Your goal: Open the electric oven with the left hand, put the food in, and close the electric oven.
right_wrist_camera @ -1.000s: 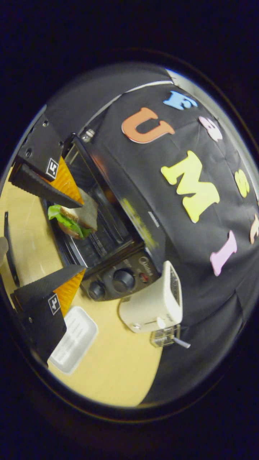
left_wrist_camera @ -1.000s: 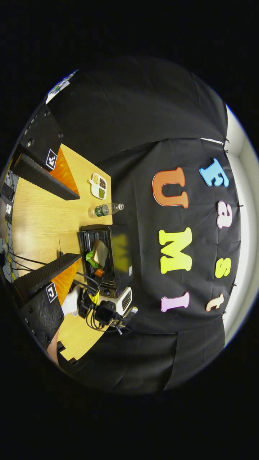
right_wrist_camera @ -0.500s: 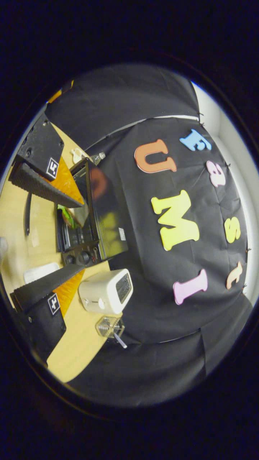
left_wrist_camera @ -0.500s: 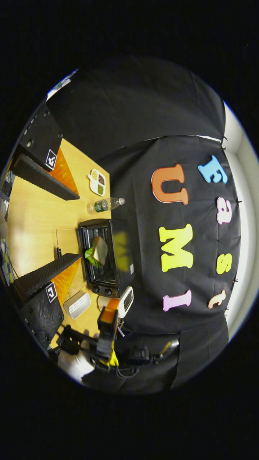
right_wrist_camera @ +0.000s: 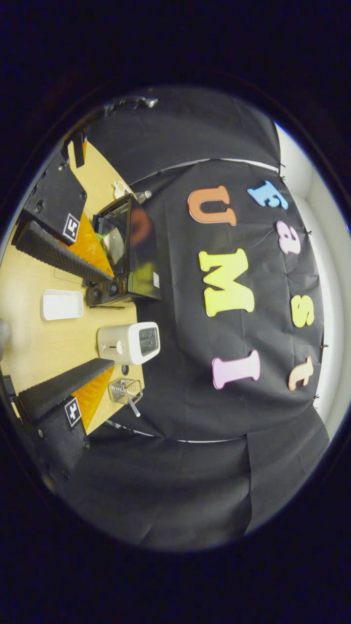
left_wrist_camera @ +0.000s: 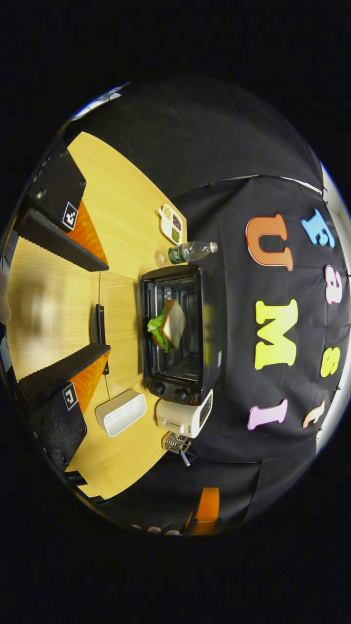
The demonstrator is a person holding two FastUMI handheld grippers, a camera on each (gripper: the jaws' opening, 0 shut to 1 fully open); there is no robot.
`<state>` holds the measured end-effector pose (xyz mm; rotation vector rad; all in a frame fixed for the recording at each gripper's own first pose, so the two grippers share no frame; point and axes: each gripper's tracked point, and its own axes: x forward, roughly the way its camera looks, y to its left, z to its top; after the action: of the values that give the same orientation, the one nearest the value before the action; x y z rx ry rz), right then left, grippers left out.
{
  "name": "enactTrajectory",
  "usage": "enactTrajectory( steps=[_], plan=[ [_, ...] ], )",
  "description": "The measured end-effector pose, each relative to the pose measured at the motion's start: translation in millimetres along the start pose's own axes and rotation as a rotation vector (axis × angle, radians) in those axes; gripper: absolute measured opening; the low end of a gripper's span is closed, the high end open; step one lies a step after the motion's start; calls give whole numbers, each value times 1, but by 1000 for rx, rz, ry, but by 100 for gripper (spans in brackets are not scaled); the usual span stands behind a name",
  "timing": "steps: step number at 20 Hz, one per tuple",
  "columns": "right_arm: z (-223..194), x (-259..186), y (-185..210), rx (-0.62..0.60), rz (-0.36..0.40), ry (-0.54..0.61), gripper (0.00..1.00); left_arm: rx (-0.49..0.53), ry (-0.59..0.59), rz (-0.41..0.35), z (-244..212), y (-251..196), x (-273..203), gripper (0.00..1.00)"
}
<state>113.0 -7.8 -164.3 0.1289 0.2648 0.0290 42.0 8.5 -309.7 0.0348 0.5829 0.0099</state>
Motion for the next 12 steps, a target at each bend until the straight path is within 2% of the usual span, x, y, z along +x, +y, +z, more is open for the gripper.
enactTrajectory(
  steps=[1,3,4,5,6,7,8,9,10,12],
  plan=[
    [1,-2,-4,-7,9,4,100,-6,23,-6,-11,-7,9,98],
    [5,-8,-13,-29,20,8,100,-20,72,-15,-33,-18,28,98],
    [7,-11,-17,-34,25,9,90,-25,99,-17,-42,-23,37,98],
    [9,-14,-21,-40,28,8,89,-27,118,-20,-52,-27,46,98],
    [11,-15,-27,-40,21,6,100,-28,146,-22,-61,-31,53,98],
    [11,-15,-32,-37,18,10,100,-31,161,-36,-66,-36,58,98],
    [10,-15,-36,-31,13,15,89,-24,173,-41,-71,-38,64,97],
    [8,-15,-38,-24,6,21,100,-15,199,-44,-77,-39,69,97],
    [7,-14,-42,-18,-1,29,90,-12,207,-51,-80,-42,75,98],
    [3,-12,-44,-16,-9,39,89,-7,230,-52,-87,-44,87,97]
  ],
)
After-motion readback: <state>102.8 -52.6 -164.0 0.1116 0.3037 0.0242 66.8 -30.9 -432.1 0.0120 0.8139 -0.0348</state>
